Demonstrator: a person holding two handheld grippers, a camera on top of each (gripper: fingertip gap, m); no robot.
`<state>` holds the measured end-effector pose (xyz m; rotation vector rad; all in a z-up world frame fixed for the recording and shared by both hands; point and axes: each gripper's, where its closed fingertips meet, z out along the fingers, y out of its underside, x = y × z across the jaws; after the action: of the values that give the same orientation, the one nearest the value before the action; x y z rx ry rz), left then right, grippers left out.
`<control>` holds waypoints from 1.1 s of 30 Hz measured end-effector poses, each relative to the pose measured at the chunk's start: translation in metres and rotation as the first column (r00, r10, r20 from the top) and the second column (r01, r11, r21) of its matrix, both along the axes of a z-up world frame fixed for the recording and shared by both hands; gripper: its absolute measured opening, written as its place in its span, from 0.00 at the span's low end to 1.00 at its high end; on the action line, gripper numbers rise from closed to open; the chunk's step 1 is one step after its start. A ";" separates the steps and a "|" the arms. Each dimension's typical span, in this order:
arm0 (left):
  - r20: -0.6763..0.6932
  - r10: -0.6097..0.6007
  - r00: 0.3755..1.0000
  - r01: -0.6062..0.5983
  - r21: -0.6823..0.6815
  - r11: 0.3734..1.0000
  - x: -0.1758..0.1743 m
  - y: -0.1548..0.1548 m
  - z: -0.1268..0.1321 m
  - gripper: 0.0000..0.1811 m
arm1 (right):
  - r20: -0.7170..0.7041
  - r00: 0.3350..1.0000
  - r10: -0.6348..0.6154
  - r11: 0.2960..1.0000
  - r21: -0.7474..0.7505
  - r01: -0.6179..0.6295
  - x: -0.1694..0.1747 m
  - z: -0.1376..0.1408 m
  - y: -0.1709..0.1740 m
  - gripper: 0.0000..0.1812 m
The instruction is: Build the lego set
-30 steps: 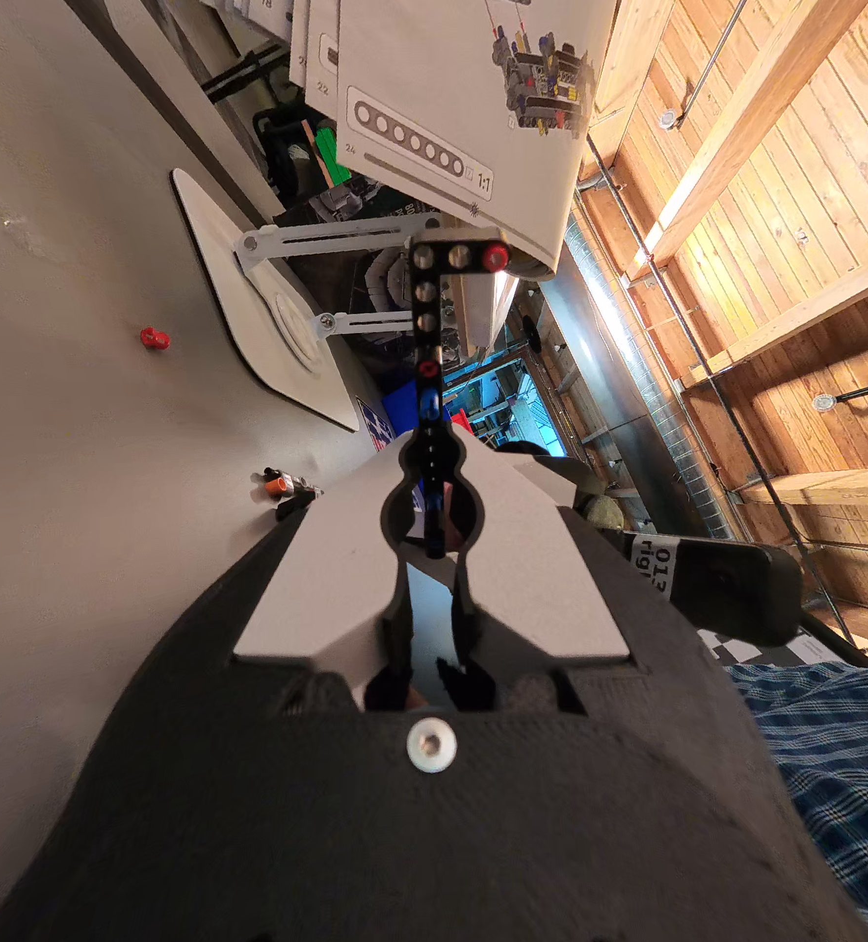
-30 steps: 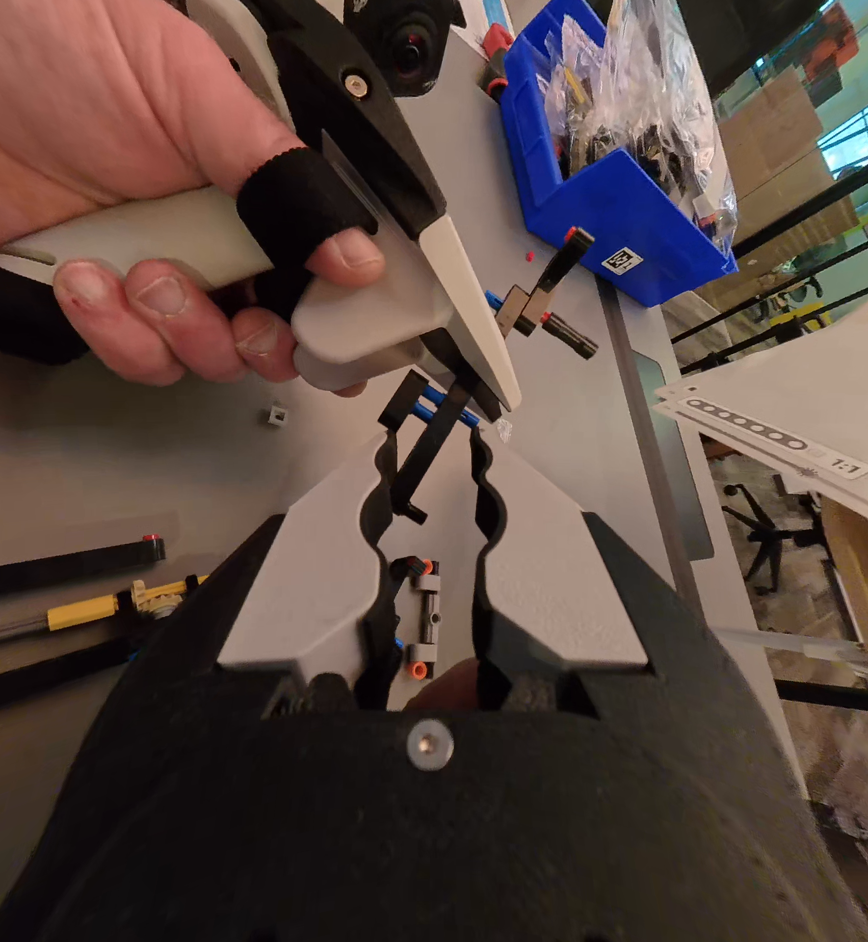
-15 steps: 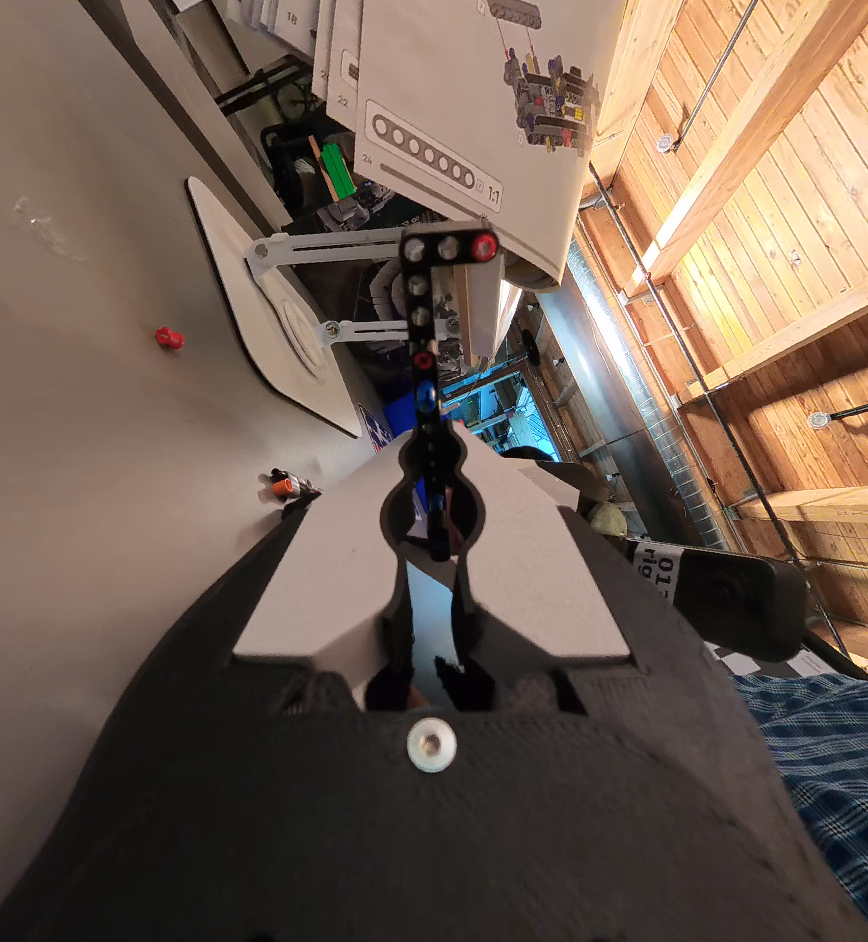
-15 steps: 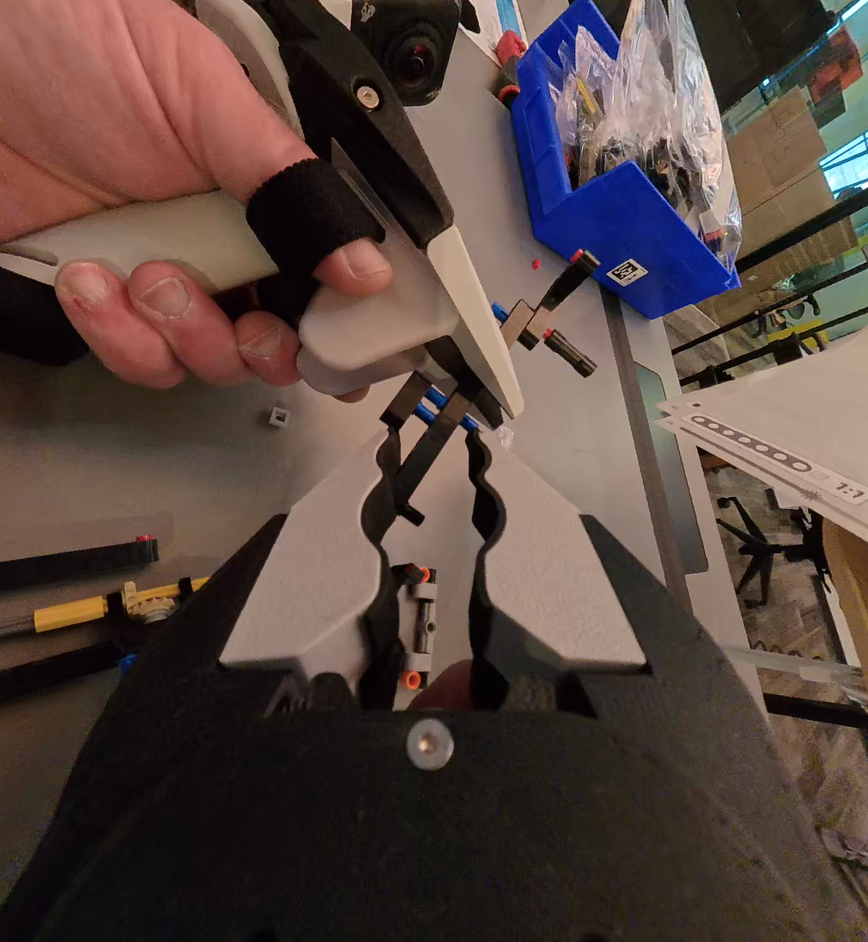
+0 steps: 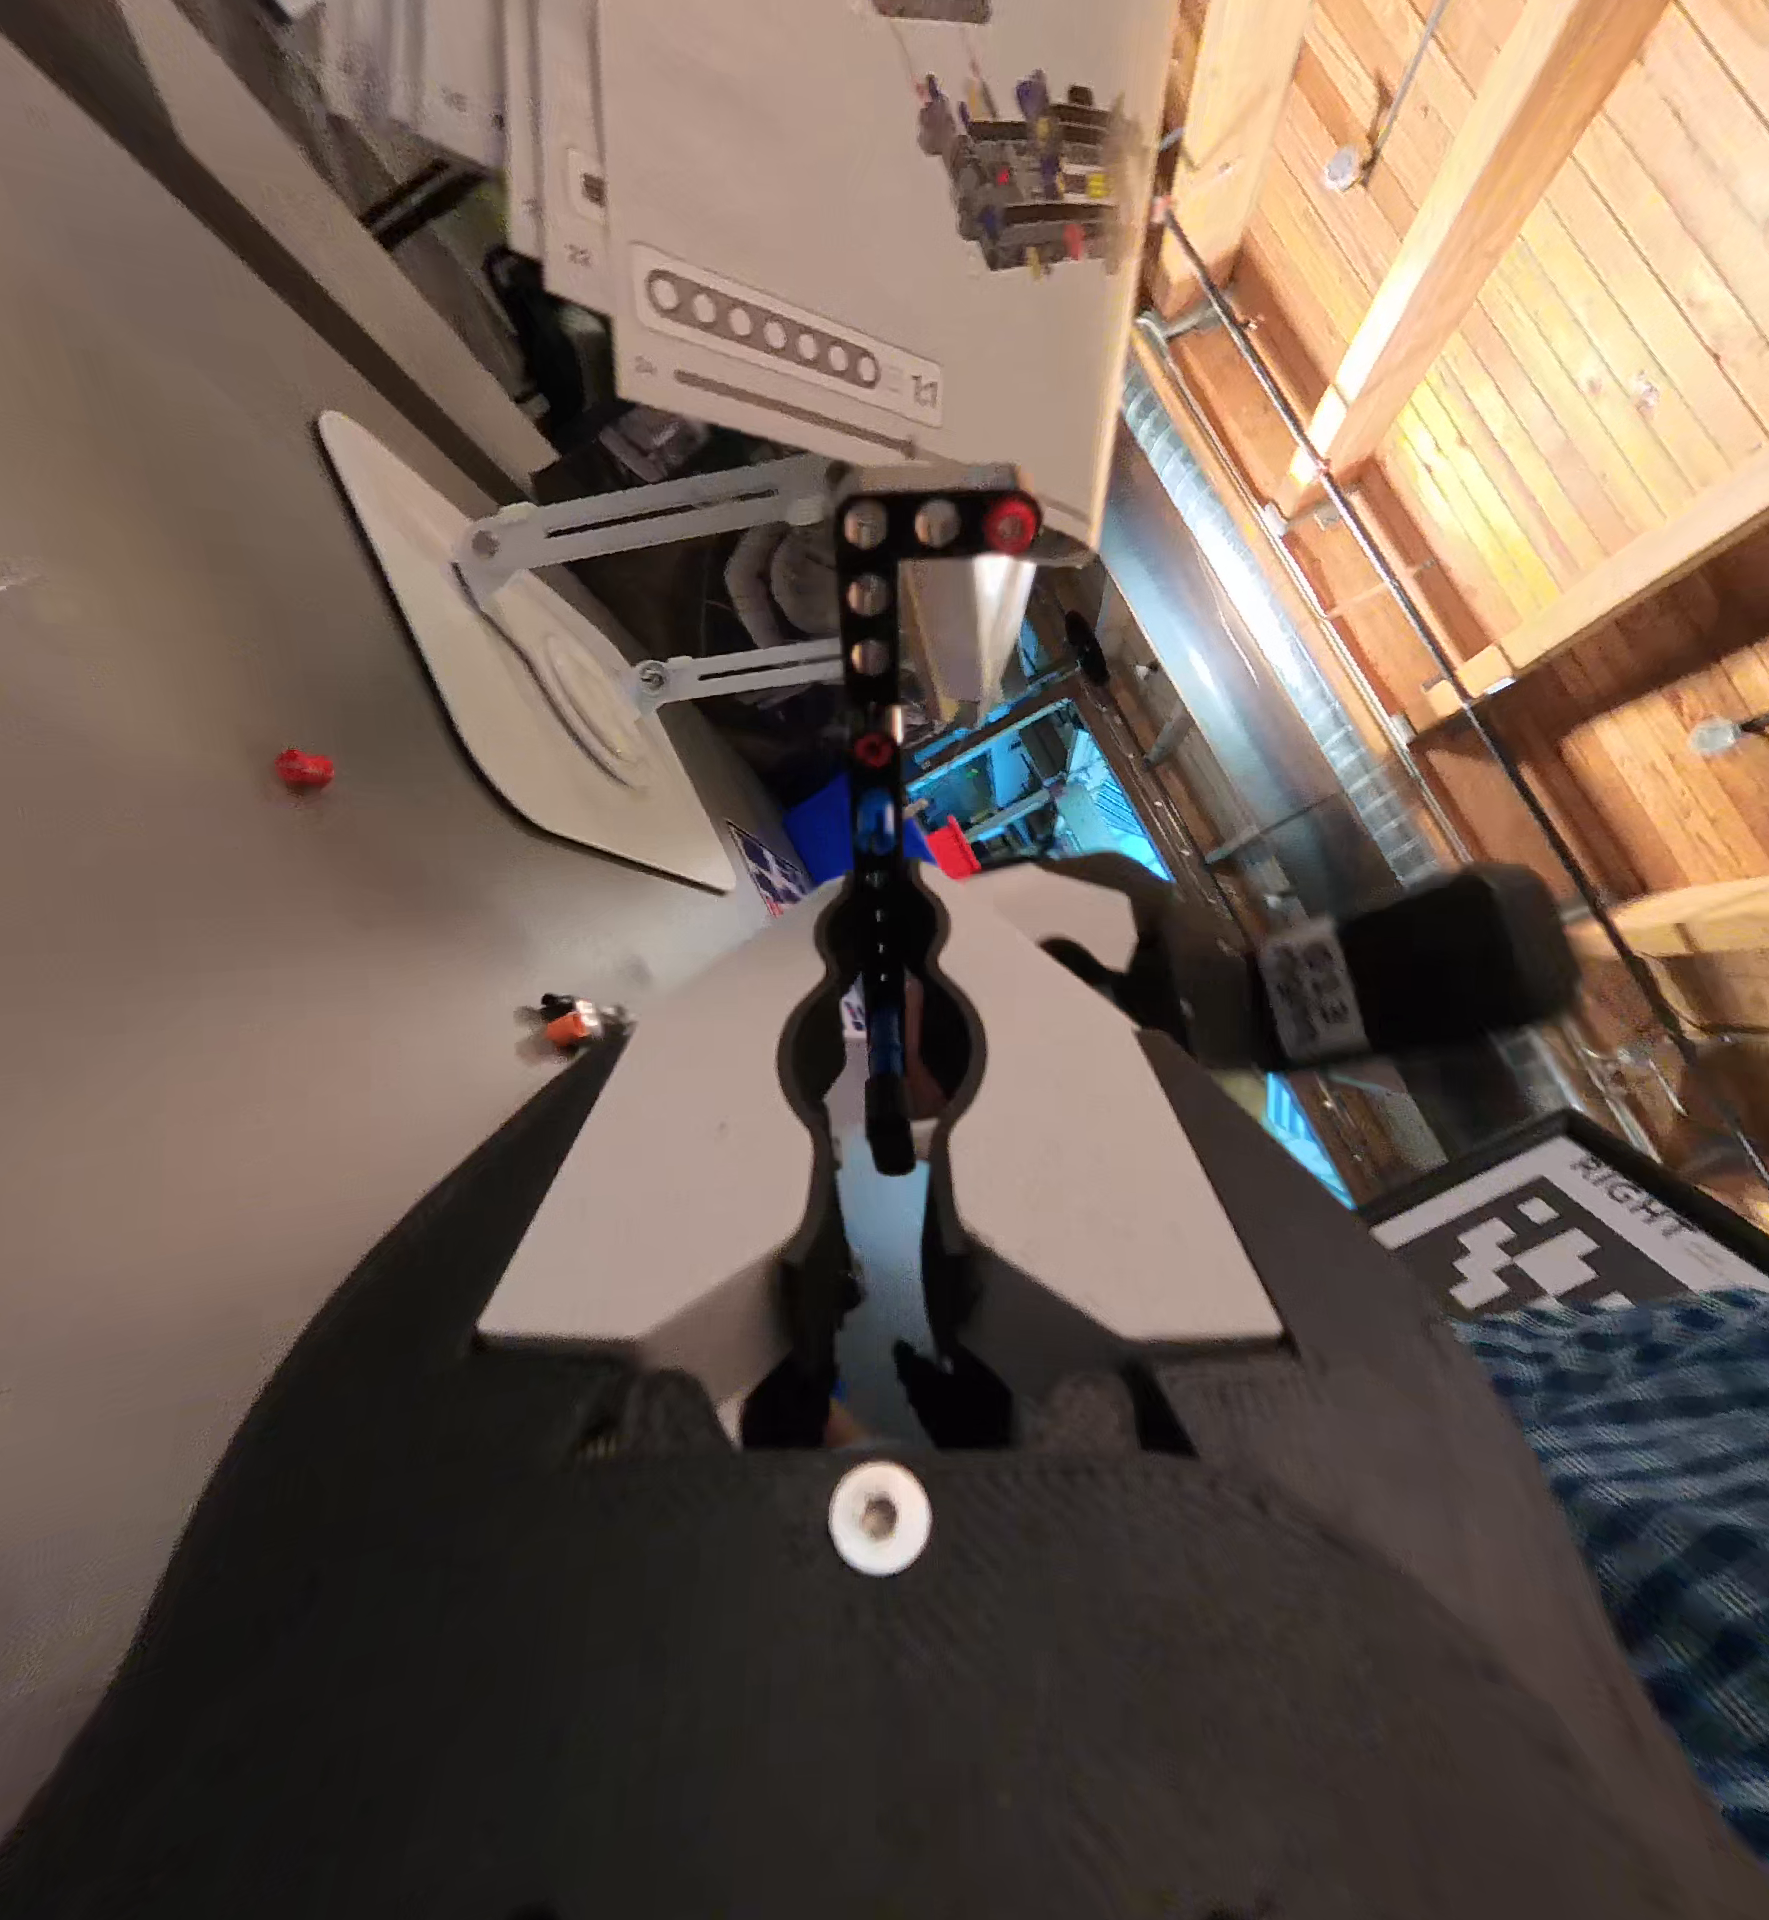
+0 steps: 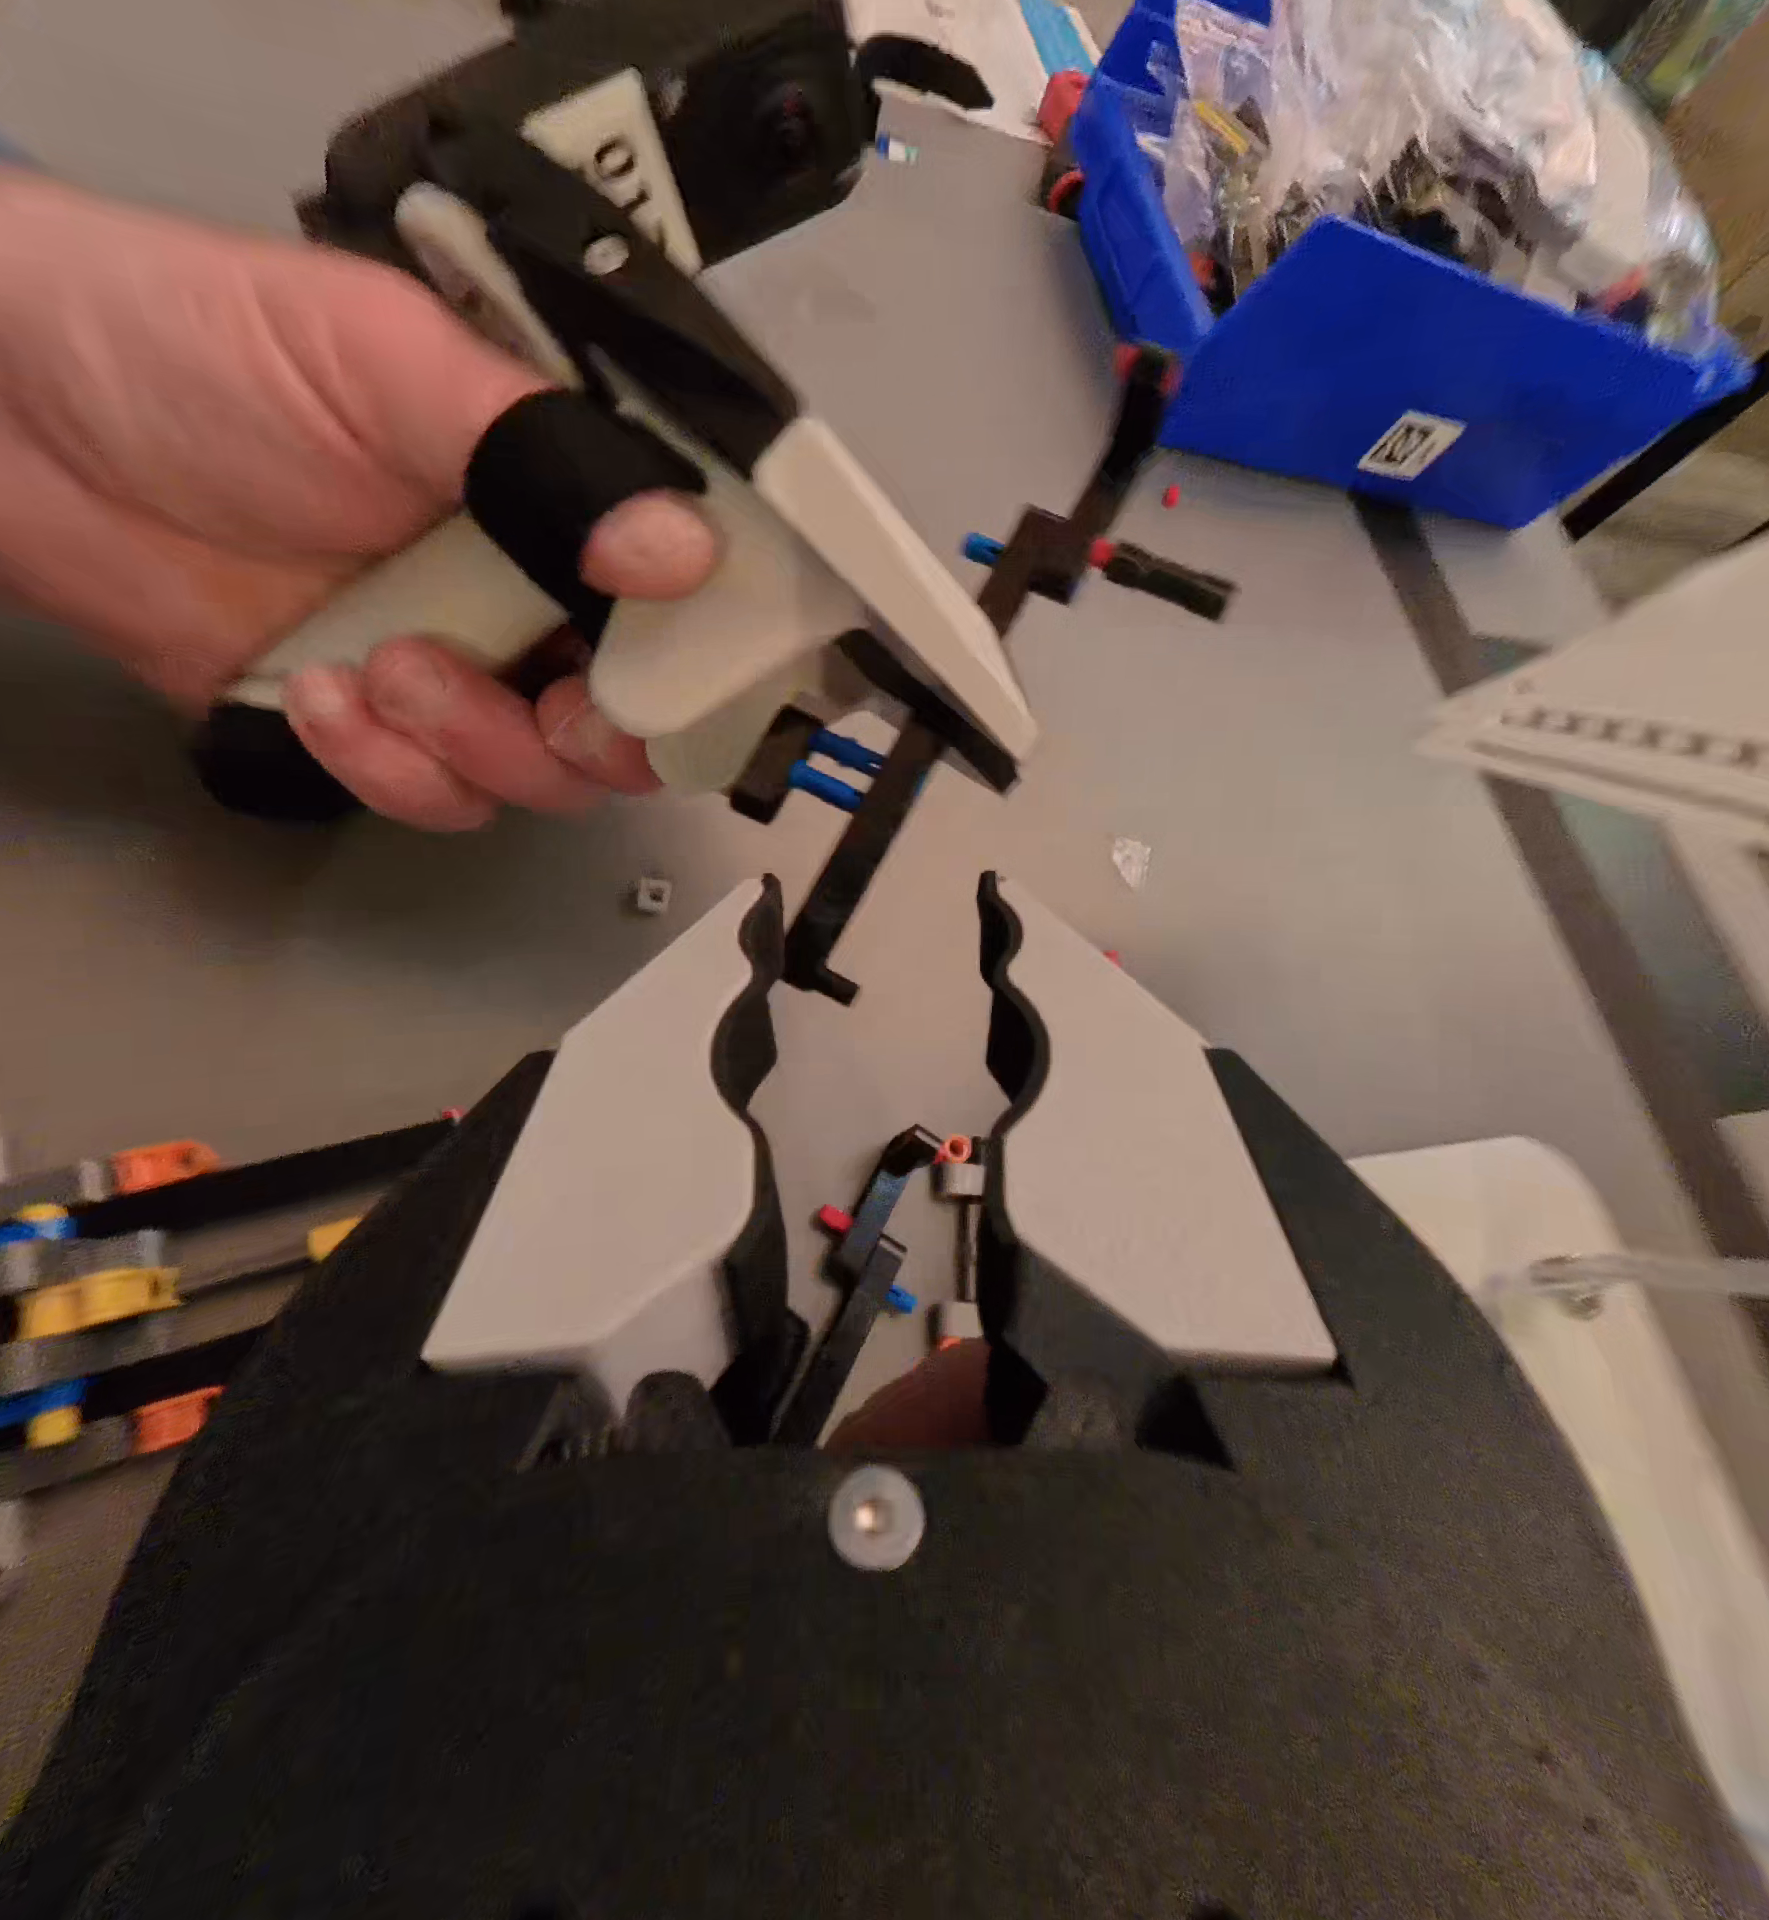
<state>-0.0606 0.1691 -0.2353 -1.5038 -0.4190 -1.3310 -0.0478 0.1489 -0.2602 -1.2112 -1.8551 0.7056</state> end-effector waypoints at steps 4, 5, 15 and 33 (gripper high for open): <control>-0.043 -0.059 0.997 0.061 0.054 0.997 0.011 -0.003 0.013 0.03 | 0.018 0.999 0.044 0.944 -0.329 -0.035 0.003 0.010 -0.007 0.13; -0.050 -0.073 0.996 0.077 0.068 0.995 0.014 -0.004 0.016 0.03 | 0.006 0.999 0.048 0.925 -0.377 -0.042 0.003 0.014 -0.009 0.07; -0.141 -0.124 0.982 0.143 0.134 0.981 0.017 -0.011 0.031 0.11 | -0.152 0.988 0.002 0.661 -0.742 -0.115 0.005 0.042 -0.009 0.03; -0.282 -0.134 0.950 0.187 0.170 0.968 0.027 -0.022 0.042 0.05 | -0.318 0.928 -0.193 0.416 -0.883 -0.216 0.008 0.073 0.001 0.03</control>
<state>-0.0332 0.1472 -0.1931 -1.5495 0.0094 -1.2305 -0.0402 0.1496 -0.1876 -1.5305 -1.0545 2.0012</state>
